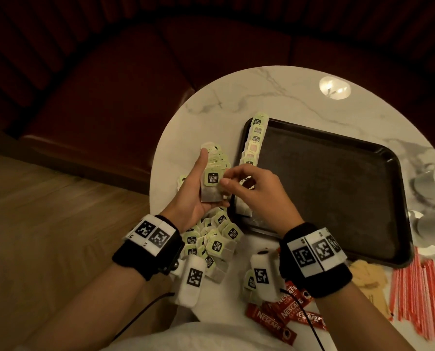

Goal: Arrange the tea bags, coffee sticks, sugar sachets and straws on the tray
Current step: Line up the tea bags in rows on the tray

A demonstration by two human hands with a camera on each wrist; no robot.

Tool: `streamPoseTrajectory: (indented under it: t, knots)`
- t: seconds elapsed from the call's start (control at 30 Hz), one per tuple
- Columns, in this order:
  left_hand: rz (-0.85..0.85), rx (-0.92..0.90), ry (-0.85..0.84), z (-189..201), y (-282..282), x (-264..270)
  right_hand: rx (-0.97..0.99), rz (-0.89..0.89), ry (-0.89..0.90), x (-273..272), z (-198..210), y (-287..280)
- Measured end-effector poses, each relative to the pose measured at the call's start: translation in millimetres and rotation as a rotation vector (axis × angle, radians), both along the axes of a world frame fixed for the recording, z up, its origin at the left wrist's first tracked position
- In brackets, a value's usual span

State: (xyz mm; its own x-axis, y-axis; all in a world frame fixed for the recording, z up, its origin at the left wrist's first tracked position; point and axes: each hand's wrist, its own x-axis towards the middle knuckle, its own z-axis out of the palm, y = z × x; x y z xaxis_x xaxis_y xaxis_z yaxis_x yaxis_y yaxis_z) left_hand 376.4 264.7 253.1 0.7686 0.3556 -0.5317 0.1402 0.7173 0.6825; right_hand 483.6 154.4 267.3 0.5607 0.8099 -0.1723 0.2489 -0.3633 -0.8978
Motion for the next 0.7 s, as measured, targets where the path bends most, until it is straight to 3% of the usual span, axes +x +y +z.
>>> streamPoseTrajectory:
  t: [0.27, 0.47, 0.7]
  knots:
    - [0.016, 0.000, -0.022, 0, 0, 4, 0.051, -0.122, 0.026, -7, -2, 6]
    - [0.004, 0.030, -0.027, -6, 1, 8, 0.045, -0.039, 0.043, -9, -3, 5]
    - [0.012, 0.161, -0.058, 4, 3, 5, 0.209, -0.121, 0.115, 8, 19, -4]
